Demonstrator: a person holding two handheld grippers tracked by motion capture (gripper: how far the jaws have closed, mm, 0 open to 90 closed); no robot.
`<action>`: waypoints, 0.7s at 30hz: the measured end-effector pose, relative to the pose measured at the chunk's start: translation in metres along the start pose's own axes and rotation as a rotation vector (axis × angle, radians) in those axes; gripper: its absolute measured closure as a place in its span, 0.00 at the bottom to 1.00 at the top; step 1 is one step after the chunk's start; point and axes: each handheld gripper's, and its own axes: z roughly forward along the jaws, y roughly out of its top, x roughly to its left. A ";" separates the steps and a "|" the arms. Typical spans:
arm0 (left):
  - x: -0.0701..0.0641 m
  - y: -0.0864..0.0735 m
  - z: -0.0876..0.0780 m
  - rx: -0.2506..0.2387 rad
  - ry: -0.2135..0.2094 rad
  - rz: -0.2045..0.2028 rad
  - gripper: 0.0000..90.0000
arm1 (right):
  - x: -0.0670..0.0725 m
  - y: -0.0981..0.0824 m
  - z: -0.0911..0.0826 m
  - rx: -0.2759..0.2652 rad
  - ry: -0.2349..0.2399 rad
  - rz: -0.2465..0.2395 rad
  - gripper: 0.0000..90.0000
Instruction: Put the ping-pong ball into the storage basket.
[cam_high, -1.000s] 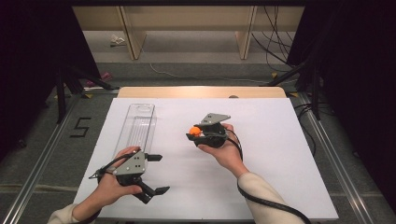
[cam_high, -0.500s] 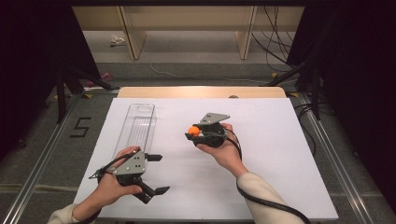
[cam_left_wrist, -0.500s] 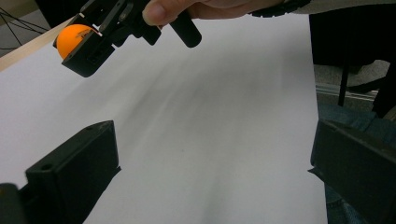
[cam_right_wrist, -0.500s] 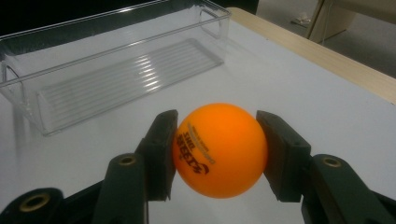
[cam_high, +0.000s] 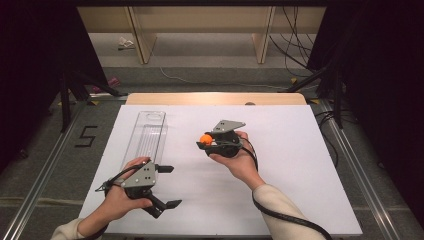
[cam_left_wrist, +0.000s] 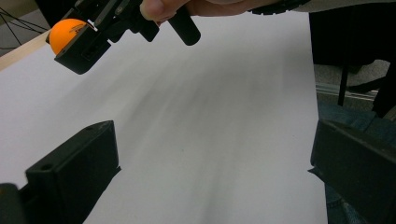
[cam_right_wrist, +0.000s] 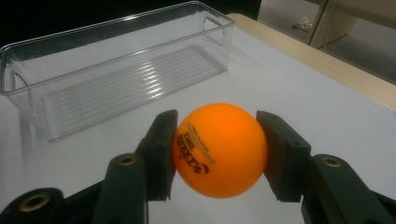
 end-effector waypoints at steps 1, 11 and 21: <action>0.000 0.000 0.000 0.000 0.000 0.000 0.01 | 0.000 0.000 0.000 0.000 0.000 -0.001 0.57; 0.000 0.000 0.000 0.003 0.001 0.003 0.01 | 0.001 0.002 0.000 -0.007 0.001 -0.002 0.57; 0.000 0.000 0.000 0.003 0.001 0.003 0.01 | 0.004 0.007 0.001 -0.014 0.008 -0.006 0.57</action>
